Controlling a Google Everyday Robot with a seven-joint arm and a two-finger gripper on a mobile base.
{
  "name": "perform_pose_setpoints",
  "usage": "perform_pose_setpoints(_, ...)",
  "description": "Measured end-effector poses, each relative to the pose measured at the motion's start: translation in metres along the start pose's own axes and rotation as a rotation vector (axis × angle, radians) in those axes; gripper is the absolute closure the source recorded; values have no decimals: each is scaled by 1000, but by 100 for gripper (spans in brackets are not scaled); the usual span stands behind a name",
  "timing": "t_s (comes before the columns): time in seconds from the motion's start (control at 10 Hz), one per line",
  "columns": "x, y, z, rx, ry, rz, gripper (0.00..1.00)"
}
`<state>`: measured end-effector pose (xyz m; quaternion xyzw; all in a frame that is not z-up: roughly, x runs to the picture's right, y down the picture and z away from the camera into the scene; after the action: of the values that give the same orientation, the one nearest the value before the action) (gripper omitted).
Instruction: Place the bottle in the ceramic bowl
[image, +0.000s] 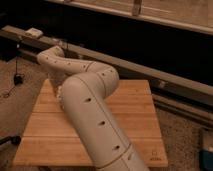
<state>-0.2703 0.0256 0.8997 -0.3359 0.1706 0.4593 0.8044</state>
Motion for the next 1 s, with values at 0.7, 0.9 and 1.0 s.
perform_pose_setpoints(0.7,-12,26,31,4,17,-52,35)
perform_pose_setpoints(0.9,-12,23,48,19,30,-45,35)
perform_pose_setpoints(1.0,-9,20,55,29,41,-40,35)
